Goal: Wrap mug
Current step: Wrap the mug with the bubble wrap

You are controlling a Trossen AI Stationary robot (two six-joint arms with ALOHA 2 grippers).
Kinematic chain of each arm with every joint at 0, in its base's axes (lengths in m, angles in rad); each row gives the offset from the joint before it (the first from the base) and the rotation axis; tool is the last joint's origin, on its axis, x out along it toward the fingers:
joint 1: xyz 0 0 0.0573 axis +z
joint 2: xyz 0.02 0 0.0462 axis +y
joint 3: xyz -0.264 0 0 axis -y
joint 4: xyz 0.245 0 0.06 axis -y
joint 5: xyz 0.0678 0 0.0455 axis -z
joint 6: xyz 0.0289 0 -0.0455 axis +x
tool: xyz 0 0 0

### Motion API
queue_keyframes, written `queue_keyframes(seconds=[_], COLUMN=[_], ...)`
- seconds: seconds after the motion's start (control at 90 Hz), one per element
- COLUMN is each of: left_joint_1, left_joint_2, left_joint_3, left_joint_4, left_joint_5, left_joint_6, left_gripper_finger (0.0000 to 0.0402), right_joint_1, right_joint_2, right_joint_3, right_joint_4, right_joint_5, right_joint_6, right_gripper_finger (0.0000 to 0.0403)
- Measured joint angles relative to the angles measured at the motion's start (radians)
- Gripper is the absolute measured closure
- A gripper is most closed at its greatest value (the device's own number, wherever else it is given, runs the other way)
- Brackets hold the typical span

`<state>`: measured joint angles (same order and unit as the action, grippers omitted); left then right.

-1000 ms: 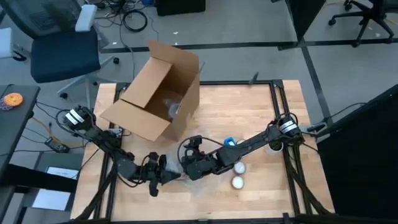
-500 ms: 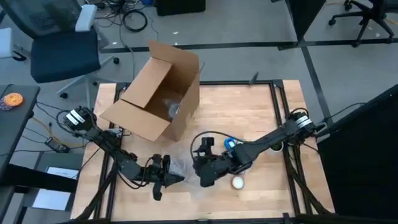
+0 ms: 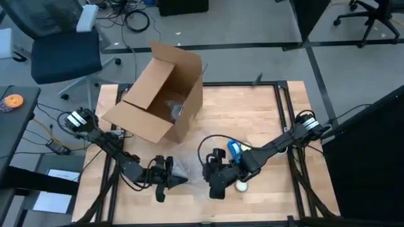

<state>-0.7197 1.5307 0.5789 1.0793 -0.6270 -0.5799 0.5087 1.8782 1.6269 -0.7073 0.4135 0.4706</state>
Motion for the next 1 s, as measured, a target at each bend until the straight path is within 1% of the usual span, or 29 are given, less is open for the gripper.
queue_keyframes(seconds=[0.144,0.3,0.344,0.422,0.5,0.7,0.867,0.933,1.0], left_joint_1=[0.000,0.000,0.000,0.000,0.000,0.006,0.018,0.020,0.020], left_joint_2=[0.000,0.000,0.000,0.000,0.000,0.000,0.000,0.000,0.000], left_joint_3=[0.000,0.000,0.000,0.000,0.000,0.000,0.000,0.000,0.000], left_joint_4=[0.025,0.031,0.031,0.032,0.035,0.041,0.053,0.054,0.052], left_joint_5=[0.002,0.004,0.004,0.004,0.004,0.004,0.004,0.001,-0.003], left_joint_6=[0.025,0.032,0.033,0.044,0.055,0.056,0.056,0.056,0.056], left_gripper_finger=[0.0402,0.0402,0.0402,0.0402,0.0402,0.0402,0.0402,0.0402,0.0402], right_joint_1=[-0.025,-0.101,-0.123,-0.161,-0.203,-0.272,-0.311,-0.321,-0.327], right_joint_2=[0.002,0.002,0.002,0.003,0.001,0.003,0.064,0.083,0.087], right_joint_3=[-0.140,-0.271,-0.297,-0.315,-0.324,-0.327,-0.327,-0.327,-0.327], right_joint_4=[0.125,0.478,0.564,0.675,0.719,0.806,0.904,0.908,0.907], right_joint_5=[0.040,0.050,0.049,0.042,0.011,-0.130,-0.237,-0.237,-0.205], right_joint_6=[-0.018,-0.110,-0.145,-0.191,-0.204,-0.234,-0.239,-0.239,-0.246], right_gripper_finger=[0.0325,0.0387,0.0396,0.0397,0.0396,0.0402,0.0403,0.0403,0.0403])
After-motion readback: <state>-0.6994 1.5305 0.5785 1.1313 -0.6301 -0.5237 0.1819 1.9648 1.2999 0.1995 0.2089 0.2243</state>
